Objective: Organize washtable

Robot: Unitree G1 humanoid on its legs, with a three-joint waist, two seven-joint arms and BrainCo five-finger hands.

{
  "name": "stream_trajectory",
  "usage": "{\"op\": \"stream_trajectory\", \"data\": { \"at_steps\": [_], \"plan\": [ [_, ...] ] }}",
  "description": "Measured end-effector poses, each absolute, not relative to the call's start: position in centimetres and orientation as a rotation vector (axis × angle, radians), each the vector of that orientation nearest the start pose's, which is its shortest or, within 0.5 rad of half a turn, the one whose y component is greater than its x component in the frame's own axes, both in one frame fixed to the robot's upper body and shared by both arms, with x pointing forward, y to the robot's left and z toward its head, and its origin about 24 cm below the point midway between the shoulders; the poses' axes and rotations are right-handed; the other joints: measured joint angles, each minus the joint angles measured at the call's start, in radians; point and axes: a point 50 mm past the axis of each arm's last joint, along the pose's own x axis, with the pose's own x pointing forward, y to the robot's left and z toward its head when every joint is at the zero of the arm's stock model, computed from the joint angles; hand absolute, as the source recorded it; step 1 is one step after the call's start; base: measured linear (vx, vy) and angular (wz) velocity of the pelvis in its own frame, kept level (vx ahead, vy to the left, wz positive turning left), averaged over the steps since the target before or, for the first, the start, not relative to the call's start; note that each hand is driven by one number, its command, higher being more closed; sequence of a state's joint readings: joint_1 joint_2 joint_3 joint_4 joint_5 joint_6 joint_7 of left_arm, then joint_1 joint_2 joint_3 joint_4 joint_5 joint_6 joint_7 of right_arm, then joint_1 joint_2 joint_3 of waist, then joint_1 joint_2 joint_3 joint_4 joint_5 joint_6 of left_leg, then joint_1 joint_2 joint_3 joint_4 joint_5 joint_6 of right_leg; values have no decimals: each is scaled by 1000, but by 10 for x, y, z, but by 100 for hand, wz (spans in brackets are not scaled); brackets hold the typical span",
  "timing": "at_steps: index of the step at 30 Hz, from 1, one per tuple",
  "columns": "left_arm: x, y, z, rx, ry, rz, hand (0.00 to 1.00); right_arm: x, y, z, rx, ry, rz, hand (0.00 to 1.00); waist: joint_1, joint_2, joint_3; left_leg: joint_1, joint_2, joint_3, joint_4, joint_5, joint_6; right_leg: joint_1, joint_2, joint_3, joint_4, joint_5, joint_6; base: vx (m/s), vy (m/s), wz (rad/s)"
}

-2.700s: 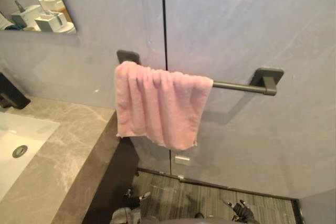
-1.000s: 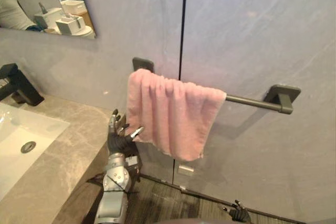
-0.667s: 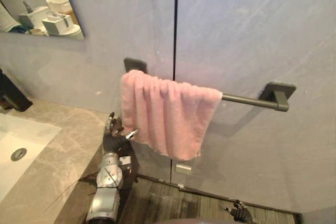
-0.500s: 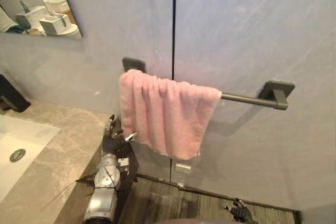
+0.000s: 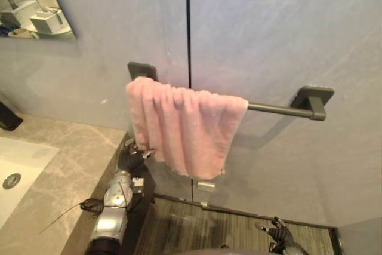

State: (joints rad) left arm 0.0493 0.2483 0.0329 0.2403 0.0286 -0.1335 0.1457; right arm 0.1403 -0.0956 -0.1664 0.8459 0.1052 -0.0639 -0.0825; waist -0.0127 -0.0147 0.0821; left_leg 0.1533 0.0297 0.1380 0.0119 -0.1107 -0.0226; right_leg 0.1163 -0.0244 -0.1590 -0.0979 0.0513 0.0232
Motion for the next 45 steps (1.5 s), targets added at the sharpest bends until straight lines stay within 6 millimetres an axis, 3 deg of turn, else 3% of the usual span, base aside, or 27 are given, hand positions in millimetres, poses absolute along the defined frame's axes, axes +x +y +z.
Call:
{"op": "stream_trajectory", "data": {
  "at_steps": [7,12,22,27,31,35,45],
  "plan": [
    [234,228,3,286,125,210,100,167,-227,-84,13,537,-343,0,-15,-2,7,0,0,2,-4,0,0,-15,4,24,-1,6,-2,-30,-7,-10],
    [234,229,4,287,120,215,100,185,-225,-56,-31,391,-307,0,-26,-2,10,0,0,1,-4,0,0,-15,4,25,-1,7,-1,-14,-4,0],
    [240,226,18,296,58,201,100,194,-221,-25,-155,273,-112,0,-33,0,38,-3,3,-3,6,0,0,-21,5,57,0,16,-3,-36,-9,-9],
    [248,218,24,292,27,160,100,200,-201,-10,-182,209,75,0,-33,0,39,-5,6,-2,8,0,0,-25,5,66,0,20,-7,-52,-9,-5],
    [251,205,23,279,24,100,100,204,-170,8,-163,120,331,0,-29,0,38,-18,7,-8,20,0,0,-31,5,65,0,24,-8,-40,-11,2],
    [256,200,27,286,6,65,100,203,-151,12,-115,94,465,0,-26,-2,37,-18,6,-15,23,0,0,-27,4,61,0,24,-8,-41,-6,4],
    [256,194,26,303,8,25,100,212,-138,22,-116,40,508,0,-27,-5,35,-14,5,-27,29,0,0,-16,3,51,0,25,-9,-38,-1,3]
  ]
}}
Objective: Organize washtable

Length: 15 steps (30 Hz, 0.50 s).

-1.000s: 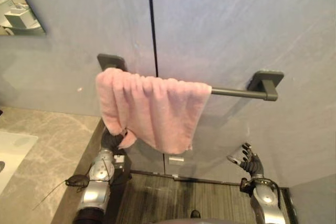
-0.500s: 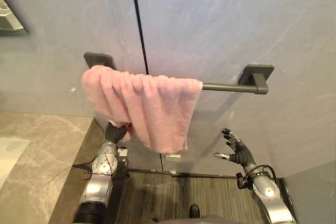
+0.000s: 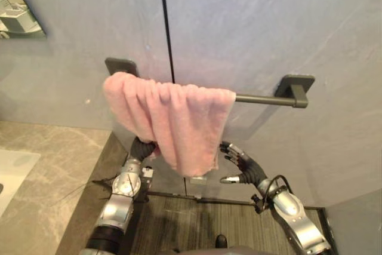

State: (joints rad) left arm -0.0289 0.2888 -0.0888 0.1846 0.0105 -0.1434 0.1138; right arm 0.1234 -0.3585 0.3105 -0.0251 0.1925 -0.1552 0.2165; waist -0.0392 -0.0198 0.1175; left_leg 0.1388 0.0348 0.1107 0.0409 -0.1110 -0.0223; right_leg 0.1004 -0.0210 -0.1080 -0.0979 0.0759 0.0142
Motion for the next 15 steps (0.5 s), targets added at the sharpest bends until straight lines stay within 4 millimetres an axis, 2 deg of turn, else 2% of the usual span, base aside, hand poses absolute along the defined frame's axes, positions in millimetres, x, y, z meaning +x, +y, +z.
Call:
{"op": "stream_trajectory", "data": {
  "at_steps": [9,15],
  "plan": [
    [257,178,25,263,2,-6,100,219,-122,27,-92,-15,452,0,1,0,-1,-9,-1,-14,5,2,2,1,0,-14,0,0,0,-32,-1,5],
    [259,173,27,228,-11,-9,100,231,-118,20,-69,8,402,0,10,0,-5,-20,-2,-32,8,10,5,0,-1,-31,0,1,-1,-40,-7,9]
  ]
}}
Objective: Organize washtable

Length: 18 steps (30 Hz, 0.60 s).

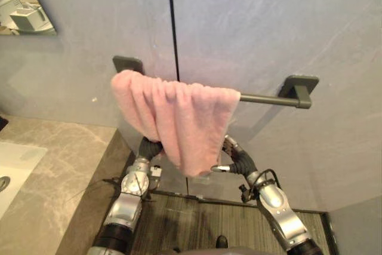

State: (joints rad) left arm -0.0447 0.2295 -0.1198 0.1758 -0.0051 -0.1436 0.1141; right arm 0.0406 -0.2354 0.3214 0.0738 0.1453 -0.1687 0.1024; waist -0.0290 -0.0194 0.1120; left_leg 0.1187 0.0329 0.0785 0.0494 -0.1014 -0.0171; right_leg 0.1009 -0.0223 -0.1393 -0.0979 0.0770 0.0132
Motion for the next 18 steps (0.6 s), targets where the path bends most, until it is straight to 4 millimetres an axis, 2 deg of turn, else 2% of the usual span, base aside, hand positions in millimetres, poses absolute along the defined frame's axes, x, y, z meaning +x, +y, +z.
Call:
{"op": "stream_trajectory", "data": {
  "at_steps": [1,2,12,18],
  "plan": [
    [259,172,28,222,-16,-9,100,231,-117,20,-69,7,401,0,3,0,0,-1,0,-1,0,1,0,0,0,-1,0,0,0,-44,-6,4],
    [259,170,30,214,-26,-10,100,232,-117,21,-67,2,396,100,10,0,0,-2,0,-2,0,2,0,0,0,-2,0,1,0,-51,-6,3],
    [259,164,31,161,-31,-13,100,246,-110,15,-34,35,379,100,21,-1,-1,-11,0,-24,-14,14,-1,-1,-2,-22,0,1,-1,-35,-6,6],
    [259,164,33,146,-37,-11,100,248,-110,16,3,36,365,100,21,-6,-5,-14,0,-24,-14,14,-1,-4,-2,-22,0,1,-1,0,0,0]
  ]
}}
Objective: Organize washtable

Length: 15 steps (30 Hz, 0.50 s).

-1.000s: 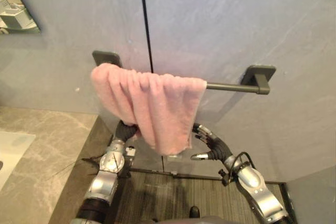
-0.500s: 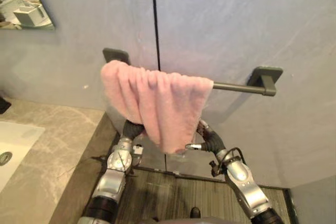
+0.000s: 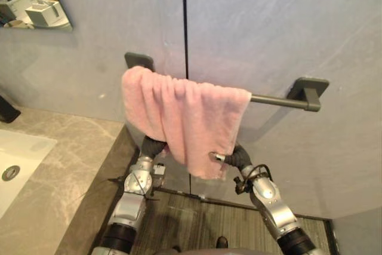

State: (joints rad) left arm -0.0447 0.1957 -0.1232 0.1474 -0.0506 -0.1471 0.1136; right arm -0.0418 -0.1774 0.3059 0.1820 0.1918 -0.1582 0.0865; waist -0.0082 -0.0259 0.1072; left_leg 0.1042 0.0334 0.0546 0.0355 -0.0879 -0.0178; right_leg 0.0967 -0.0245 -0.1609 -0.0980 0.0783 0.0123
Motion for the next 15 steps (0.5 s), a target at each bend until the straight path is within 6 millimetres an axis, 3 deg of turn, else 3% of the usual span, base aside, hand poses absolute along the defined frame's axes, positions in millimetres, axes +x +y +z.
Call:
{"op": "stream_trajectory", "data": {
  "at_steps": [15],
  "plan": [
    [260,163,41,102,-84,18,100,249,-147,17,64,30,164,100,-3,-7,-4,14,2,13,-1,-1,0,0,-5,12,0,0,1,-11,2,-2]
  ]
}}
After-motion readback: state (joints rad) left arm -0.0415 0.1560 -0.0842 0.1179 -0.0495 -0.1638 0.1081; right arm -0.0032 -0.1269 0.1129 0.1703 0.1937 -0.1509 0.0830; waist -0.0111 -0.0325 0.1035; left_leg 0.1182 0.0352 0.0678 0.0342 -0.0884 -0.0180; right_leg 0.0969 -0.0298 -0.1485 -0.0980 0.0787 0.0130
